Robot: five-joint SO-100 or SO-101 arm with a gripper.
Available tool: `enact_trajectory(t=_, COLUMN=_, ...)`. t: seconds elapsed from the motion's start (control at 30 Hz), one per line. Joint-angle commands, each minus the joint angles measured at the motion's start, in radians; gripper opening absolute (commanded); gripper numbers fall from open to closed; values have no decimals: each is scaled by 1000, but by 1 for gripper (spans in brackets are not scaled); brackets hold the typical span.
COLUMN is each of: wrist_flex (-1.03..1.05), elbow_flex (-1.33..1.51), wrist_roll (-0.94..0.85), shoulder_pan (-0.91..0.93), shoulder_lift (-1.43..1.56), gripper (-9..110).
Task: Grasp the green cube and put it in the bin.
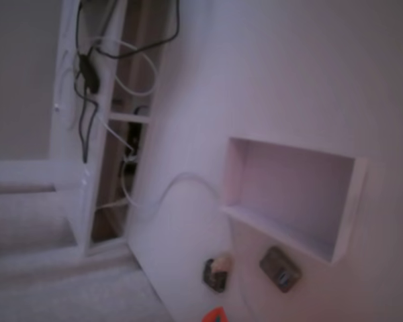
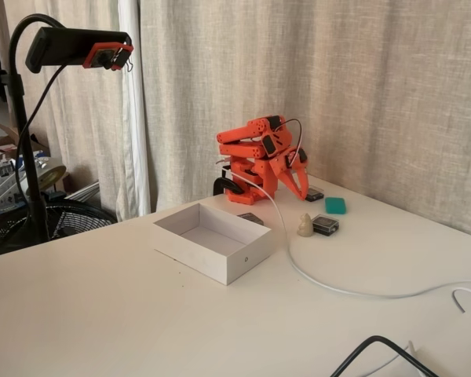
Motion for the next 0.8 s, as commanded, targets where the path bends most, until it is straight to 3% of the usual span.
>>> enact_trajectory(t=0.0, wrist_flex=-12, elbow_flex=-3, wrist_roll=-11, shoulder_pan=-3, shoulder_lift=6, gripper=-8)
enact_trajectory(t=0.27, wrist_flex=-12, elbow_flex=-3, wrist_roll=-21, shoulder_pan=-6, shoulder_lift=6, gripper=-8)
enact_trajectory(t=0.37, wrist_flex=-11, elbow_flex=-2, wrist_roll=-72, shoulder_pan=-95, shoulder_lift=8, gripper=-8)
enact_trajectory(t=0.47, wrist_flex=-89, elbow_flex=-49, wrist_roll=-201, shoulder_pan=-161, shoulder_lift=-140, gripper=3)
enact_trajectory(t=0.53, wrist_flex=-172, elbow_flex=-202, wrist_roll=-247, shoulder_pan=-199, shoulder_lift=-350, gripper=3)
enact_trajectory(t=0.63, wrist_flex=-123, elbow_flex=-574, wrist_roll=-272, shoulder_pan=-247, shoulder_lift=-643, gripper=3)
enact_trajectory(t=0.77, wrist_flex=28, elbow_flex=-997, wrist_roll=-272, shoulder_pan=-348, shoulder_lift=-953, gripper=23)
